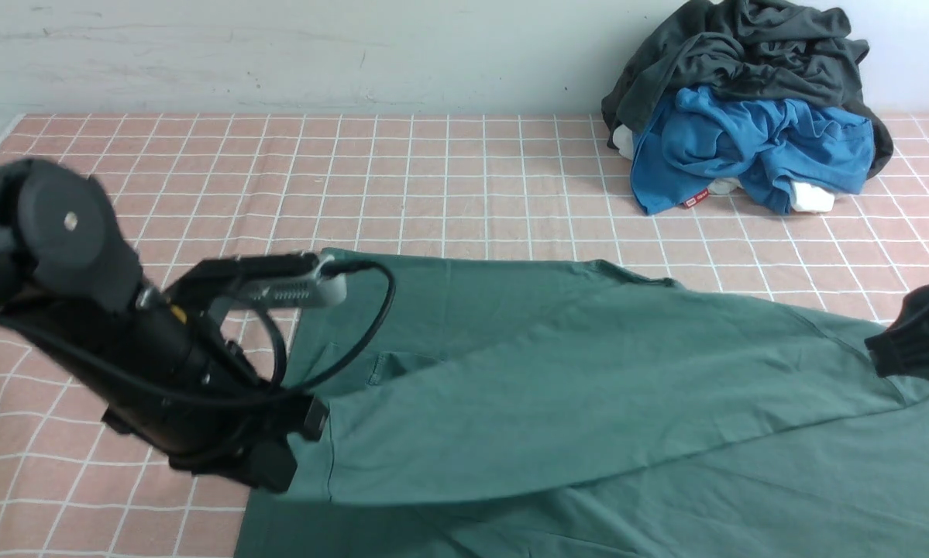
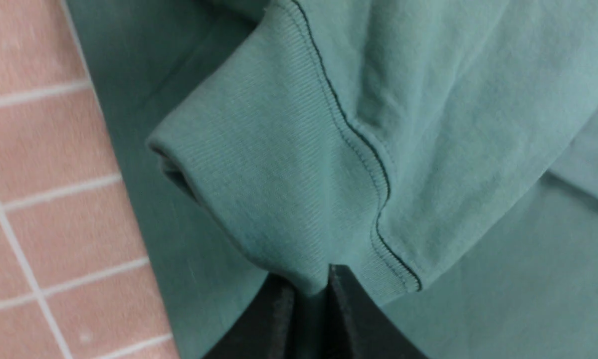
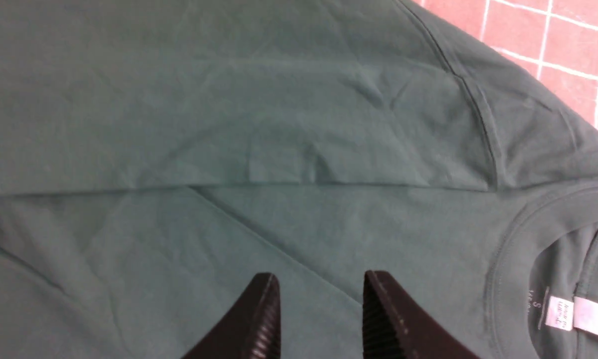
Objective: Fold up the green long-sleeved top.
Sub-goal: Use the left arm to drag and drop the cuff onto the cuff closest to the left arm, then use both arms simultaneously to clamp the lower edge of the clothing fabric
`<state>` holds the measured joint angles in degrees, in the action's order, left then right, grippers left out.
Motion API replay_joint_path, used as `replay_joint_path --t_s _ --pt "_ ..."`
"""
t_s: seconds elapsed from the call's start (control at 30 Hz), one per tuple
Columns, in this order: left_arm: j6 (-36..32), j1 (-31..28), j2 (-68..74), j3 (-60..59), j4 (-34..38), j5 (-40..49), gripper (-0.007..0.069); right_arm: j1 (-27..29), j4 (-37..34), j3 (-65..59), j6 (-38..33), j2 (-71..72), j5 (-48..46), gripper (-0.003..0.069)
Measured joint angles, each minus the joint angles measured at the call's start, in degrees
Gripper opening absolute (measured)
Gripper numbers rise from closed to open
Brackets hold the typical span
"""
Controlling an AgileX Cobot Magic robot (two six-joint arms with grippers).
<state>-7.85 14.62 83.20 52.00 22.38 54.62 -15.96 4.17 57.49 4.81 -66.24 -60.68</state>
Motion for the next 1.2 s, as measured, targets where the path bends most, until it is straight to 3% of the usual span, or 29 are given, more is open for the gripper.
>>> replay_joint_path --t_s 0.17,0.3,0.33,0.47,0.57,0.7,0.9,1.03,1.2 --pt "-1.6 0.0 -0.5 -4.1 0.3 -2.3 0.0088 -3.9 -2.0 0.0 -2.0 0.0 -2.3 0.0231" --pt "-2.8 0.0 -0.5 -5.9 0.3 -2.5 0.0162 -7.3 -2.4 0.0 -2.7 0.0 -6.7 0.0231" --pt "-3.3 0.0 -0.5 -6.4 0.0 -2.4 0.0223 -8.8 -2.5 0.0 -2.8 0.0 -9.0 0.0231" --pt "-7.7 0.2 -1.0 -6.7 0.0 1.9 0.0344 -11.8 -4.2 -0.7 -2.8 1.0 -10.0 0.0231" --pt "-12.2 2.0 -2.6 -7.2 -0.1 7.1 0.0383 -13.3 -7.1 -2.2 -3.3 3.5 -10.1 0.0231" --pt "-15.3 12.0 -7.3 -10.0 -2.2 9.3 0.0399 -15.2 -13.6 -5.1 -5.3 10.4 -10.7 0.0231" --pt "-17.0 29.7 -8.7 -16.5 -14.0 7.1 0.0399 -15.4 -12.5 -6.4 -5.9 15.4 -11.2 0.0231" --pt "-17.1 35.9 -8.2 -20.3 -17.7 0.1 0.0399 -15.4 -11.4 -6.4 -5.9 15.6 -11.2 0.0231" --pt "-17.1 38.0 -5.5 -21.8 -18.5 -6.9 0.0399 -15.4 -11.0 -6.6 -5.9 15.5 -11.2 0.0231"
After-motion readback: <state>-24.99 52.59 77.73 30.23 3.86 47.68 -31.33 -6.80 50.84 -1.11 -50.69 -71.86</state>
